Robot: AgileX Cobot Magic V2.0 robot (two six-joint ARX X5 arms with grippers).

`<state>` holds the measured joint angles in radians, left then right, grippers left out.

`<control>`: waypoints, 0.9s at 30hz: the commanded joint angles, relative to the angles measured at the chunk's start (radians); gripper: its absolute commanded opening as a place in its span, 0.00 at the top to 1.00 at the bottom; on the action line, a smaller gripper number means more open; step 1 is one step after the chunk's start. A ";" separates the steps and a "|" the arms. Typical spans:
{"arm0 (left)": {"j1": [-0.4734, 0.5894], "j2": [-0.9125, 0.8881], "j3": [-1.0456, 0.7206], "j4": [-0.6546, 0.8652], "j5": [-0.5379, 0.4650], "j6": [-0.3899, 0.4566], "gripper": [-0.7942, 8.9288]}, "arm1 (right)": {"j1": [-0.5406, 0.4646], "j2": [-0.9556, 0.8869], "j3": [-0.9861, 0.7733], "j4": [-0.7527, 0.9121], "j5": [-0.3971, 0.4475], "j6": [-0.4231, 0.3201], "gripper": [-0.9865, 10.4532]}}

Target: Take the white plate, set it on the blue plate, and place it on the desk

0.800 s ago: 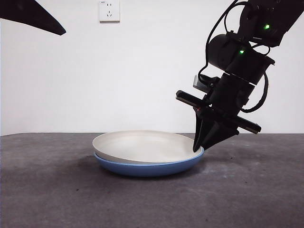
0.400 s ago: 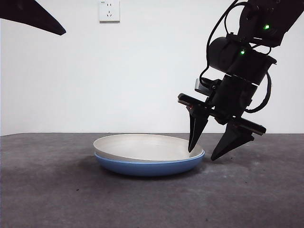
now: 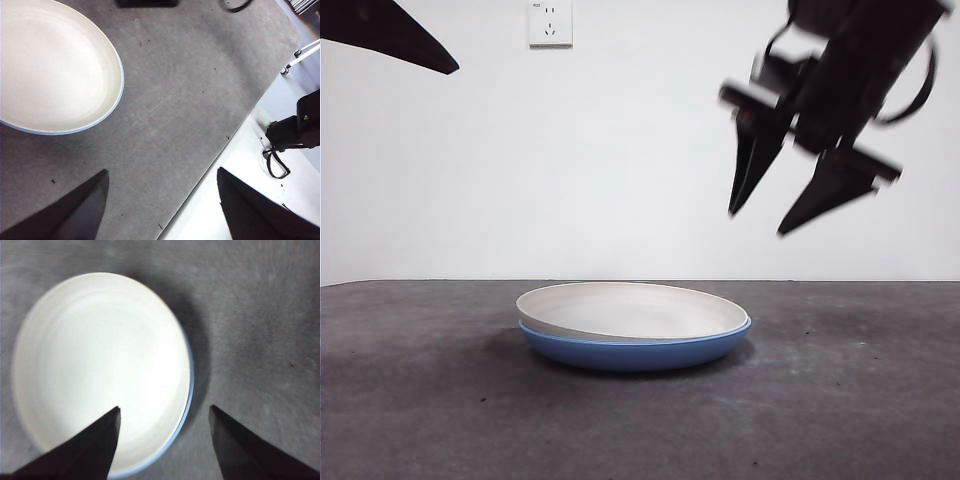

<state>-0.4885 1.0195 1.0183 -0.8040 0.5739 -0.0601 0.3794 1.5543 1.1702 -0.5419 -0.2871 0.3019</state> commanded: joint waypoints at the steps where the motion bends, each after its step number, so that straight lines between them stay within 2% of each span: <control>1: -0.005 0.006 0.011 0.010 0.002 0.016 0.57 | 0.013 -0.076 0.023 -0.061 -0.003 -0.101 0.67; 7: -0.005 0.006 0.011 0.011 0.003 0.016 0.57 | 0.018 -0.256 0.023 -0.230 -0.041 -0.191 0.67; 11: -0.005 0.006 0.011 0.011 0.003 0.016 0.57 | 0.018 -0.354 0.023 -0.331 -0.068 -0.218 0.67; 15: -0.005 0.006 0.011 0.011 0.002 0.016 0.57 | 0.022 -0.427 0.012 -0.405 -0.191 -0.219 0.67; 16: -0.005 0.006 0.011 0.011 0.002 0.016 0.57 | 0.027 -0.447 0.002 -0.409 -0.200 -0.219 0.67; 27: -0.005 0.006 0.011 0.009 0.003 0.015 0.57 | 0.071 -0.636 -0.181 -0.373 -0.188 -0.217 0.67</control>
<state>-0.4885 1.0195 1.0183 -0.8036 0.5739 -0.0601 0.4423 0.9184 0.9913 -0.9291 -0.4721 0.0982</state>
